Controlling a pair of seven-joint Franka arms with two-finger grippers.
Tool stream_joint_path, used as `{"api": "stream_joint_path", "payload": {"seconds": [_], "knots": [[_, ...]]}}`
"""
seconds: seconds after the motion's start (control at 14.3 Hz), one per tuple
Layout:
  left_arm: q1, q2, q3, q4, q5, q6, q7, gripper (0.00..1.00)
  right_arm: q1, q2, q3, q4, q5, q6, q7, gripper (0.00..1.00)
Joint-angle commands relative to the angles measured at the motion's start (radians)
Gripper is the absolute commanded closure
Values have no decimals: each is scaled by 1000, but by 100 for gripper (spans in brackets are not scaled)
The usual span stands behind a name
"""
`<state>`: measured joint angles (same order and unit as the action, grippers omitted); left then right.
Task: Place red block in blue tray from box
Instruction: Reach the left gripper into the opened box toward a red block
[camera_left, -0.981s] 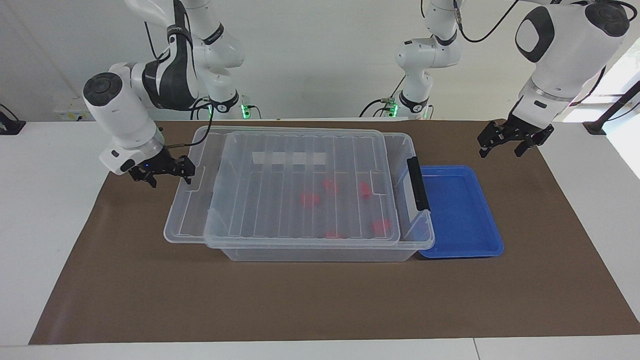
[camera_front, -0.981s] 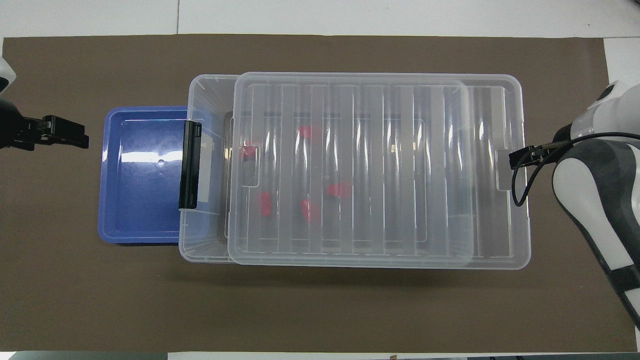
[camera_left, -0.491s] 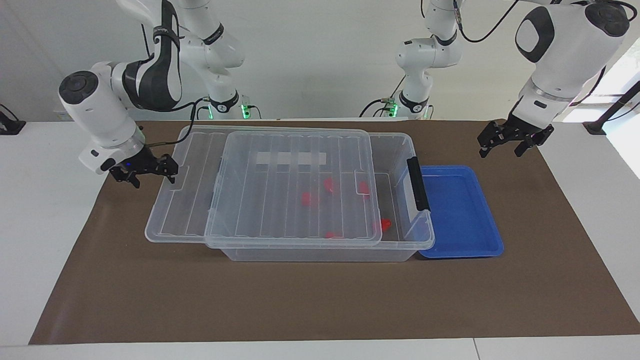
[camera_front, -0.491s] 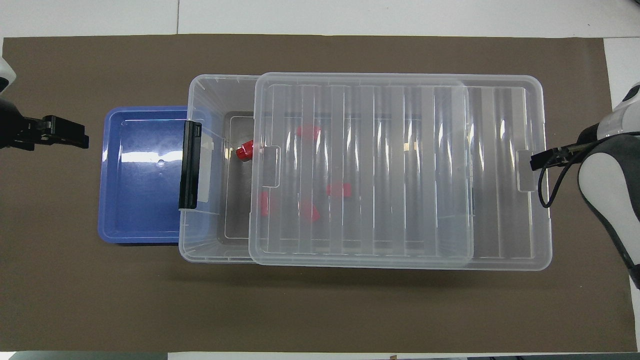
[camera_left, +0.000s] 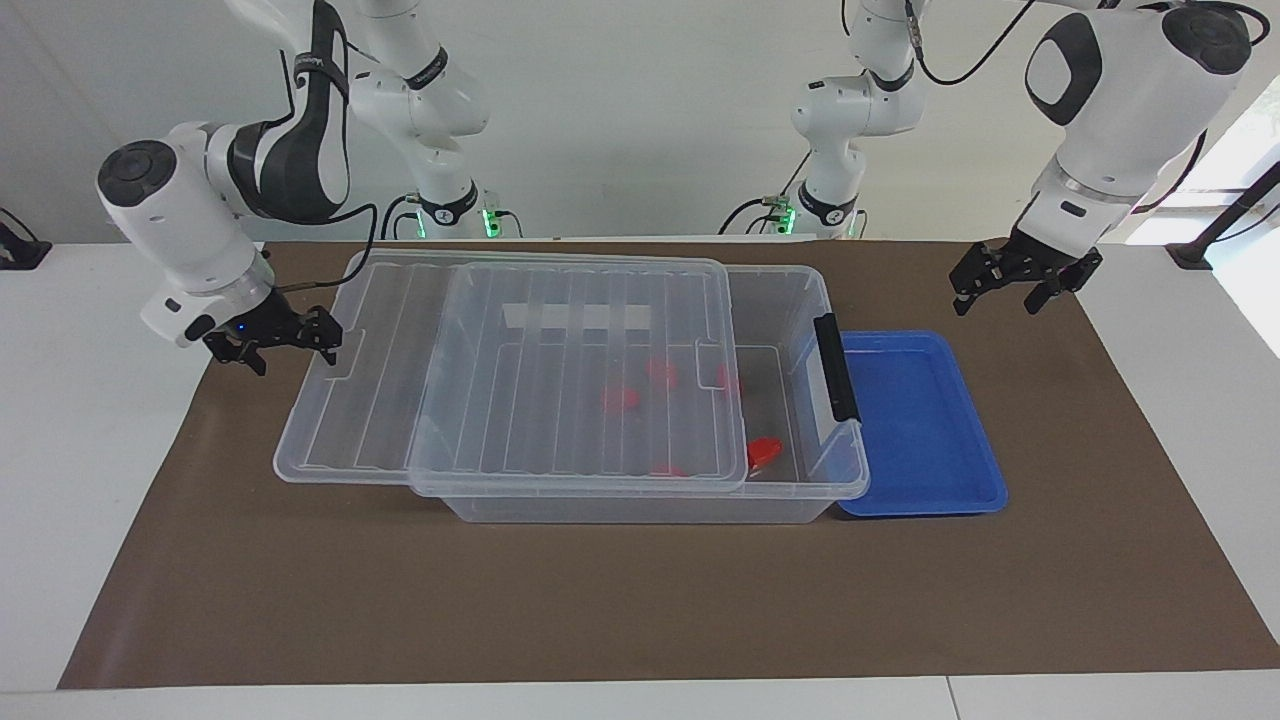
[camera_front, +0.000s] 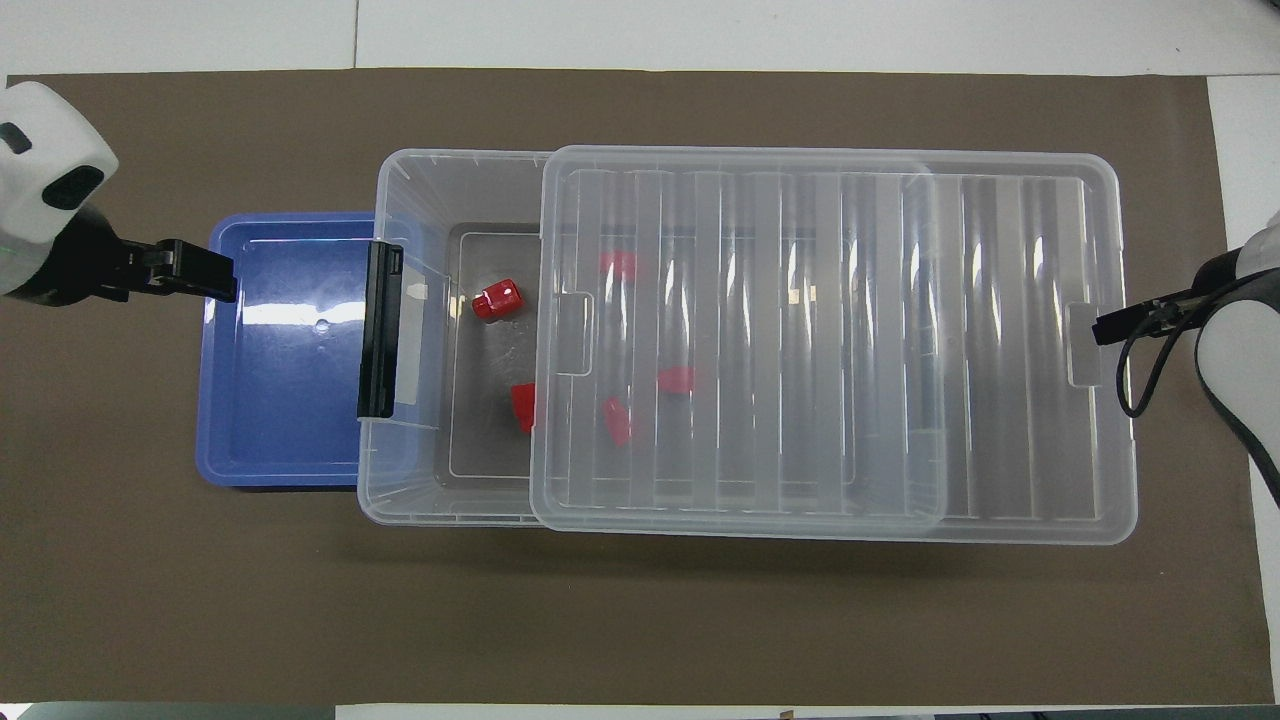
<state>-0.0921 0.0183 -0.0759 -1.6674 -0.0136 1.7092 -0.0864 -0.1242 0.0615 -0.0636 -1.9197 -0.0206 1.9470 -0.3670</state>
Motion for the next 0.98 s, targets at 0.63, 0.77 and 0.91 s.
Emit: {"api": "stream_joint_path", "payload": {"seconds": [0.63, 0.77, 0.91], "knots": [[-340, -17, 5, -324, 9, 337, -573, 0, -8, -9, -87, -13, 1, 29, -161, 0], [-368, 9, 5, -359, 9, 404, -619, 0, -8, -9, -90, -13, 1, 27, -179, 0], [-399, 43, 5, -388, 9, 466, -657, 2, -8, -9, -91, -13, 1, 27, -202, 0]]}}
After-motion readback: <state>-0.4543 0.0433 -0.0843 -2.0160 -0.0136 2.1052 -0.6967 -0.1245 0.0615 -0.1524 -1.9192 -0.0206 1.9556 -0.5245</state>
